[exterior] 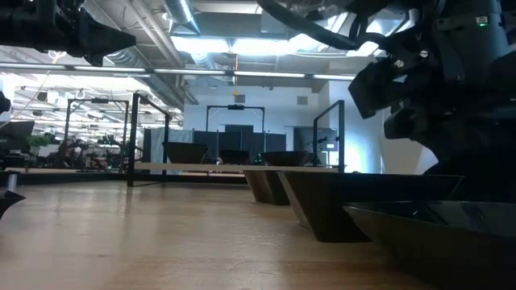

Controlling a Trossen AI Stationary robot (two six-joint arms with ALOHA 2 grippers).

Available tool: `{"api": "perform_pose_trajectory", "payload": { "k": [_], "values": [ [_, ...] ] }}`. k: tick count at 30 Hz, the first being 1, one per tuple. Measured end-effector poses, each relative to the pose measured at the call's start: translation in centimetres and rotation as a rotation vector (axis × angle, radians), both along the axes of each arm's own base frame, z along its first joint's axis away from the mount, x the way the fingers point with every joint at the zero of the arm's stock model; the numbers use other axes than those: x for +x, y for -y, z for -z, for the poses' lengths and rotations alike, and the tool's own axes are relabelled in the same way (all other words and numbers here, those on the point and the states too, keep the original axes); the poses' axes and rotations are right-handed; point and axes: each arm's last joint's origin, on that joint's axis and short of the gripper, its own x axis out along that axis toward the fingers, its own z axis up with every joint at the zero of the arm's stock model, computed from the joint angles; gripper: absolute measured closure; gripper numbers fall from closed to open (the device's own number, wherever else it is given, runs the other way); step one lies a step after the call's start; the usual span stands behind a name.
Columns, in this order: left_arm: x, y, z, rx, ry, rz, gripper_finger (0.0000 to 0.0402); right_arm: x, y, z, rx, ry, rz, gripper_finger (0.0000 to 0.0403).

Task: Pick & Place Mini shaped plates
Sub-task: Stack the leaf-shaped plate on top of the leaf-shaped plate on the shelf

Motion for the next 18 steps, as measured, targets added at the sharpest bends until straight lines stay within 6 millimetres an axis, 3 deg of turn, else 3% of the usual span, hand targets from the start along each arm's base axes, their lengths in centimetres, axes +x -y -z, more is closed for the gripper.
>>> {"api": "perform_pose_trajectory", "payload": {
  "k": [5, 12, 18],
  "values": [
    [0.0, 0.0, 0.0, 0.000, 0.000, 0.000, 0.0392, -0.1, 0.3, -0.1, -0.017, -0.019, -0.025, 0.0392],
    [0.0, 0.0, 0.0, 0.000, -0.001, 0.000, 0.0390, -0.2, 1.0, -0.3, -0.094, -0.036, -0.041, 0.0396],
    [0.0, 0.0, 0.0, 0.000, 0.000, 0.000, 0.0391, 0.3, 1.0, -2.0, -0.170, -0.017, -0.059, 0.0400]
  ]
}}
